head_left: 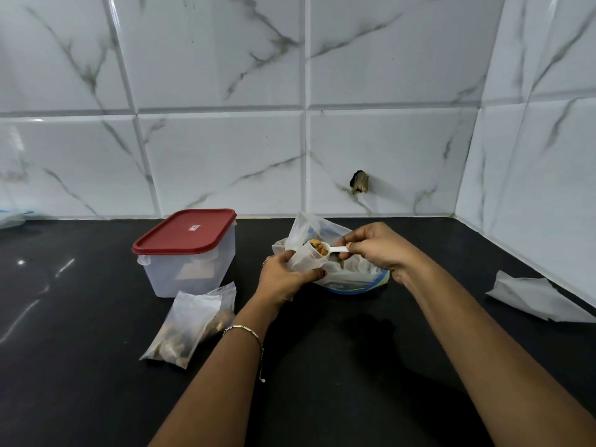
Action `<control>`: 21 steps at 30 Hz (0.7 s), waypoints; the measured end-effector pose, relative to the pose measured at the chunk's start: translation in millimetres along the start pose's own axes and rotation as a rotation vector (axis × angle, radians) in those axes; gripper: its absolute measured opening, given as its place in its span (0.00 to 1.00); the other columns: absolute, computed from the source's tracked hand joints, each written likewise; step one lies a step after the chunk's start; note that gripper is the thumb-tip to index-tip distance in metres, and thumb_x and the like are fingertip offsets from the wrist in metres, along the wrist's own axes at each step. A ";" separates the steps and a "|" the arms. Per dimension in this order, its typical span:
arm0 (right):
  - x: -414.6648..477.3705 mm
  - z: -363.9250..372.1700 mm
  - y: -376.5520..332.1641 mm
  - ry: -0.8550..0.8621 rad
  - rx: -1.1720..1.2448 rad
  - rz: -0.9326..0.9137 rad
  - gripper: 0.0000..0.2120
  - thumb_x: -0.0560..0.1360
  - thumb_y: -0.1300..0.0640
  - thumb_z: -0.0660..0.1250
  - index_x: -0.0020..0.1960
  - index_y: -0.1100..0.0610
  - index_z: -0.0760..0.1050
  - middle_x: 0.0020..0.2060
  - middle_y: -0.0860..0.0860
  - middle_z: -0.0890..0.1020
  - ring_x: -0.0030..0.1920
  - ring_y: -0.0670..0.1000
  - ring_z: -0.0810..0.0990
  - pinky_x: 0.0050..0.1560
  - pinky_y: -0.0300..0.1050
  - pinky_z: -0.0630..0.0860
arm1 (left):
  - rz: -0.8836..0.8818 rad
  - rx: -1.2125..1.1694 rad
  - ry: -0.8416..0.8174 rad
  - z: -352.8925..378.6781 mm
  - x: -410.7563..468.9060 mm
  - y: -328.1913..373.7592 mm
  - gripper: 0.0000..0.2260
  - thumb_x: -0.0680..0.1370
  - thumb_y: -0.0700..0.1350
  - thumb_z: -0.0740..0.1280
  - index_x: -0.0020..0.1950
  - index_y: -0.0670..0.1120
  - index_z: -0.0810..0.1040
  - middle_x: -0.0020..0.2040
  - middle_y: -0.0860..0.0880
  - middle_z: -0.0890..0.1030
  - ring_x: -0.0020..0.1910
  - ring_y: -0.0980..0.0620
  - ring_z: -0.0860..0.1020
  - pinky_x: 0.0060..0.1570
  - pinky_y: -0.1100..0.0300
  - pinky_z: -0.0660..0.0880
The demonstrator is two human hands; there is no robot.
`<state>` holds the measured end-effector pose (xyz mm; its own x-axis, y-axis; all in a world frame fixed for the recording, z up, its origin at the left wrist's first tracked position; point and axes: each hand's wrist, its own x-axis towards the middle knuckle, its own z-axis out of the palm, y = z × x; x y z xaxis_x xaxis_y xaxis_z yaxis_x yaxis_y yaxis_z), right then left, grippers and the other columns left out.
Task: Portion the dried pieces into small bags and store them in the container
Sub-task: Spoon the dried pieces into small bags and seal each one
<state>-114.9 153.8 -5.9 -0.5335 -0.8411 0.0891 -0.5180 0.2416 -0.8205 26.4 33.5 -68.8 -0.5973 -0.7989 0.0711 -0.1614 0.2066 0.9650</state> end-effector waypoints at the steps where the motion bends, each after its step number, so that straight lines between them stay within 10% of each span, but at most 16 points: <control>1: -1.4 3.0 -2.7 0.024 -0.113 -0.020 0.14 0.73 0.62 0.64 0.42 0.47 0.85 0.37 0.44 0.86 0.53 0.48 0.78 0.66 0.55 0.61 | 0.001 -0.007 0.001 -0.1 -0.1 -0.3 0.35 0.67 0.48 0.79 0.70 0.43 0.71 0.66 0.46 0.75 0.62 0.47 0.75 0.63 0.51 0.75; 10: -25.6 22.7 -29.4 0.315 -1.061 -0.763 0.12 0.73 0.61 0.69 0.53 0.47 0.80 0.44 0.46 0.83 0.52 0.50 0.76 0.52 0.47 0.71 | 0.028 -0.192 0.028 -0.2 -5.0 0.8 0.20 0.66 0.43 0.80 0.55 0.47 0.79 0.51 0.49 0.83 0.49 0.52 0.82 0.50 0.60 0.79; 21: -22.1 16.4 -20.7 0.410 -0.915 -0.901 0.09 0.68 0.60 0.74 0.46 0.50 0.81 0.39 0.46 0.83 0.46 0.52 0.79 0.44 0.47 0.73 | 0.020 -0.247 0.015 -0.9 -4.0 2.7 0.20 0.66 0.44 0.80 0.54 0.51 0.76 0.52 0.50 0.81 0.53 0.51 0.79 0.54 0.56 0.77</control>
<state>-81.4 159.4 -0.1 0.1495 -0.7118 0.6863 -0.9624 0.0545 0.2662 29.0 36.8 -66.2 -0.5863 -0.8047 0.0932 0.0488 0.0797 0.9956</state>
